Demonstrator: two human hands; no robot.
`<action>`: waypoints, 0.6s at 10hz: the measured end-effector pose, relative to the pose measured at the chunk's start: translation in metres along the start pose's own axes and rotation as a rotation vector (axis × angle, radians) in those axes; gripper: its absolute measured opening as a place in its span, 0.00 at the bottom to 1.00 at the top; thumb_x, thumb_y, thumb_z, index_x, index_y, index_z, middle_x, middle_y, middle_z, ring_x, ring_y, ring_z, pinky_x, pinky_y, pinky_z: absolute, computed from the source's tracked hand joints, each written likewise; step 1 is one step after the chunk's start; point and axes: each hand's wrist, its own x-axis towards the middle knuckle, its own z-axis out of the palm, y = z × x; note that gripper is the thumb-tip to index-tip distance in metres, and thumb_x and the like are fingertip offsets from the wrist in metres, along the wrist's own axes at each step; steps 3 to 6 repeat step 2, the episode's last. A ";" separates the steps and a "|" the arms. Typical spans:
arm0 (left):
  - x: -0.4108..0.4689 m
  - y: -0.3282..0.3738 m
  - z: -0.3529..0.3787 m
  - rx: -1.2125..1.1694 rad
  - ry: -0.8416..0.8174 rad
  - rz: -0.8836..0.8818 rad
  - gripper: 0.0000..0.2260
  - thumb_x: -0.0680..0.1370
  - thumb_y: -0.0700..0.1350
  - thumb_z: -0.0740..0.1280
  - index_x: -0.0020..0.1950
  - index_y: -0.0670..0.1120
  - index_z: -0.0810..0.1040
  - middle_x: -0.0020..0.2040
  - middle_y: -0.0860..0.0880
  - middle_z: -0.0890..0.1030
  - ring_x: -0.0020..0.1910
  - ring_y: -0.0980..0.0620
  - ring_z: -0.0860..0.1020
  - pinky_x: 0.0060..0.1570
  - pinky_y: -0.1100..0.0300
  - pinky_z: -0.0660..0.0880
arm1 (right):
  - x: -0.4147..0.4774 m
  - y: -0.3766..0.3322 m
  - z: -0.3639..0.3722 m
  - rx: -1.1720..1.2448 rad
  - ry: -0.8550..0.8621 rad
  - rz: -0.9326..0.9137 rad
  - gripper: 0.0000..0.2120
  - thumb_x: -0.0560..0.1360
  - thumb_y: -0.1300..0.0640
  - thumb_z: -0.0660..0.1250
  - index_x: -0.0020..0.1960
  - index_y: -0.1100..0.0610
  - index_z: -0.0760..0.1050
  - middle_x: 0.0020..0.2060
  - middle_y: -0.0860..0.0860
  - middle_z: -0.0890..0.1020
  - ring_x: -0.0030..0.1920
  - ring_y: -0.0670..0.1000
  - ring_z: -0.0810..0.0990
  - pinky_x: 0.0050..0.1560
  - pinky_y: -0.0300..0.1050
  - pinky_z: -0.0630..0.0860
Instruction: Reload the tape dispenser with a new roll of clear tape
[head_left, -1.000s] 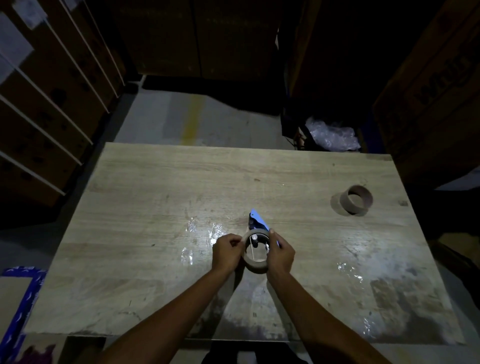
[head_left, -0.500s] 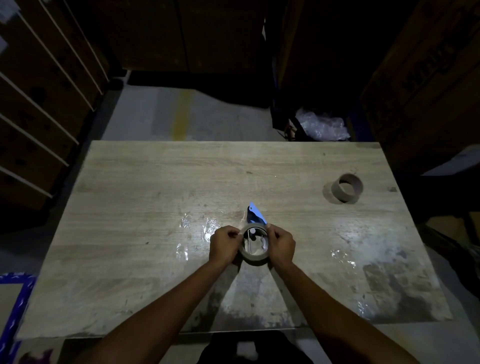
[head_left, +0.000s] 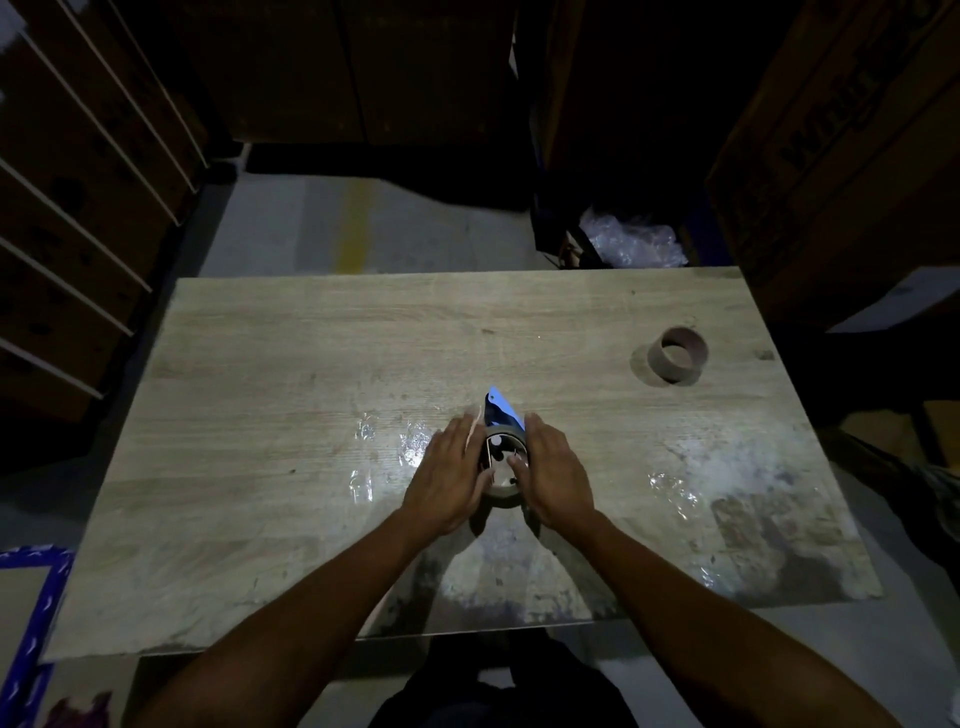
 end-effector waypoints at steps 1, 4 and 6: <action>-0.009 -0.009 -0.004 0.054 0.015 0.012 0.32 0.83 0.59 0.50 0.82 0.46 0.43 0.82 0.44 0.43 0.82 0.45 0.42 0.80 0.45 0.46 | -0.007 -0.003 -0.009 -0.032 -0.006 -0.024 0.33 0.82 0.43 0.55 0.81 0.57 0.49 0.81 0.53 0.55 0.80 0.53 0.54 0.77 0.54 0.60; -0.008 -0.012 -0.016 0.103 0.094 0.020 0.33 0.83 0.60 0.48 0.81 0.44 0.42 0.82 0.42 0.42 0.81 0.43 0.41 0.79 0.44 0.46 | -0.008 -0.005 -0.016 -0.088 0.069 -0.080 0.35 0.82 0.42 0.52 0.81 0.57 0.44 0.81 0.53 0.47 0.81 0.52 0.47 0.79 0.52 0.52; -0.008 -0.012 -0.016 0.103 0.094 0.020 0.33 0.83 0.60 0.48 0.81 0.44 0.42 0.82 0.42 0.42 0.81 0.43 0.41 0.79 0.44 0.46 | -0.008 -0.005 -0.016 -0.088 0.069 -0.080 0.35 0.82 0.42 0.52 0.81 0.57 0.44 0.81 0.53 0.47 0.81 0.52 0.47 0.79 0.52 0.52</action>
